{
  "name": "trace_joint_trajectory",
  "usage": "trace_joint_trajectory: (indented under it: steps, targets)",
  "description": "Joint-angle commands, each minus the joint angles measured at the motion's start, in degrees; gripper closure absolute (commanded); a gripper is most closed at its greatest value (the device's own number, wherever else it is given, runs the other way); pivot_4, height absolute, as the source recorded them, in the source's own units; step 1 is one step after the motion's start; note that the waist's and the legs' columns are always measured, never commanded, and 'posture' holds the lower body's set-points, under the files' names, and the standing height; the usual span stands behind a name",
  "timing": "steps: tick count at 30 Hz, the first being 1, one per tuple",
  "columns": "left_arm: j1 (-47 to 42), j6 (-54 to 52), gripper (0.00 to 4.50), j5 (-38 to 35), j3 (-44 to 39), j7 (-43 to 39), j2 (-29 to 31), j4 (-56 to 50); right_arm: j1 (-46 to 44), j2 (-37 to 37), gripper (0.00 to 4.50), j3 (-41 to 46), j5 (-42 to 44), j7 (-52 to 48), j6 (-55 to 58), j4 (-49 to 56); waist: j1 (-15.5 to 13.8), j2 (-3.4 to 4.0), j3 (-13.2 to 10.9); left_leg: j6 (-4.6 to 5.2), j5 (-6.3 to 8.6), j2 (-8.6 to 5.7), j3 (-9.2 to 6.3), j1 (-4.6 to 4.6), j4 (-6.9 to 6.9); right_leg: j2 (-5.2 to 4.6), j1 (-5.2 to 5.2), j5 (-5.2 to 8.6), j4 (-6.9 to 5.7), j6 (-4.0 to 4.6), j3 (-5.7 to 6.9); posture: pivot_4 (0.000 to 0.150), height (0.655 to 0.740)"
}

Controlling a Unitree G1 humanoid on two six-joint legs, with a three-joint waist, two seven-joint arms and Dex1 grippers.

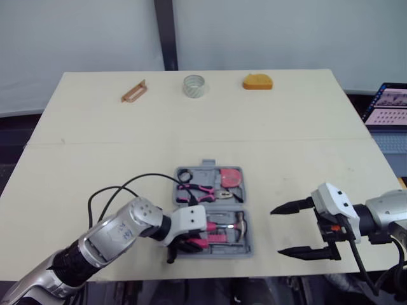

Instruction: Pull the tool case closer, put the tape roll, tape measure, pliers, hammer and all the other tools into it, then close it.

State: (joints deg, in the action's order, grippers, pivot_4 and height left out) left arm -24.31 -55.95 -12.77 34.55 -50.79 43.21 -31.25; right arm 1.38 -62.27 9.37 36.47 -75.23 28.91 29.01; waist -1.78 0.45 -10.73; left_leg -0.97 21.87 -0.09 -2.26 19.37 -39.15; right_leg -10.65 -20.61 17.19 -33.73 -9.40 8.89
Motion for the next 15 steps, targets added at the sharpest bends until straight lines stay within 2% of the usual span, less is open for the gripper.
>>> trace_joint_trajectory:
  steps: [1, 15]
  targets:
    - [-0.7, -0.3, 3.86, 0.1, 0.3, 0.2, -0.3, -2.7, -0.4, 0.0, 0.0, 0.3, 0.3, -0.4, -0.5, 0.6, 0.0, 0.0, 0.0, 0.0, 0.0, 0.0, 0.0, 0.0, 0.0, 0.0, 0.0, 0.0, 0.0, 0.0, 0.0, 0.15, 0.74]
    - [-2.0, -2.3, 3.86, 0.3, 1.6, 1.6, -1.7, -2.6, -0.3, 0.2, 0.0, 0.0, 0.1, -0.4, -0.8, 0.5, 0.0, 0.0, 0.0, 0.0, 0.0, 0.0, 0.0, 0.0, -0.01, 0.0, 0.0, 0.0, -0.01, 0.0, 0.0, 0.15, 0.74]
